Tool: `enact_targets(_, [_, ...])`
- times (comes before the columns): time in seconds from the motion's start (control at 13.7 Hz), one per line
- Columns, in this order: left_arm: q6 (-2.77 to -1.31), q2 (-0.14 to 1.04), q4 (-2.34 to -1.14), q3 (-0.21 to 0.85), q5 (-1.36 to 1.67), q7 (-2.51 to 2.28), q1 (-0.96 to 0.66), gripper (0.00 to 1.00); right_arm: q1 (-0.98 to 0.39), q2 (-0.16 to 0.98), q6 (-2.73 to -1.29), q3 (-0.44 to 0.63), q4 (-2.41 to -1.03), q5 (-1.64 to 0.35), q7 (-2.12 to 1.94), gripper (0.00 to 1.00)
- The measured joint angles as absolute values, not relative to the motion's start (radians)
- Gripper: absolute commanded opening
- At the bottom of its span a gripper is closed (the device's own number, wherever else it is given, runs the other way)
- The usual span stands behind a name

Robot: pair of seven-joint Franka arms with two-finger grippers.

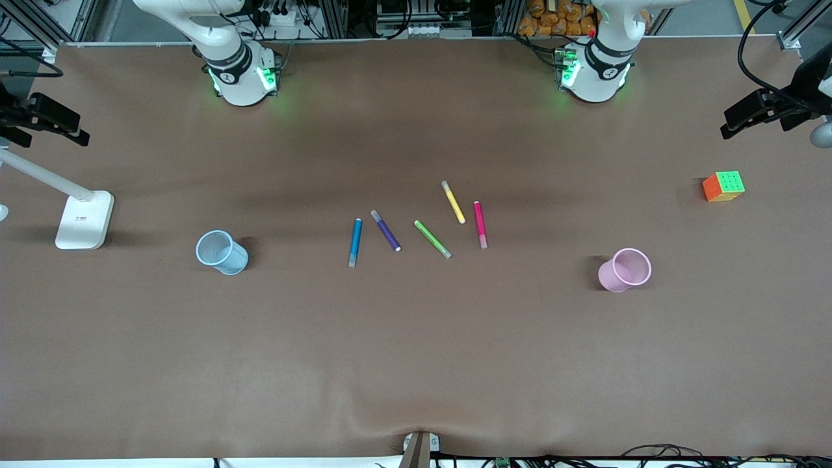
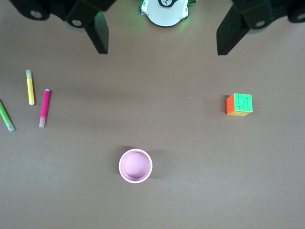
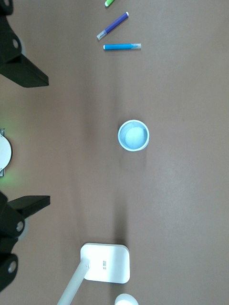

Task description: Place pink and blue markers in matching cups

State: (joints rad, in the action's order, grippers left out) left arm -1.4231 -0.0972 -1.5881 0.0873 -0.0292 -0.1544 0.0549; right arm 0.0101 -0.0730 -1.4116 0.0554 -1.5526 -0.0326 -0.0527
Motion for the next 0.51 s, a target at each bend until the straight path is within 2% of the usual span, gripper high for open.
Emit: enact_targets(0.51, [-1.422,-0.072,-1.558,0.090,-0.029,-0.154,0.052,1.00,0.010,-0.073,-1.412,0.054,-1.553,-0.033,-0.053,1.00])
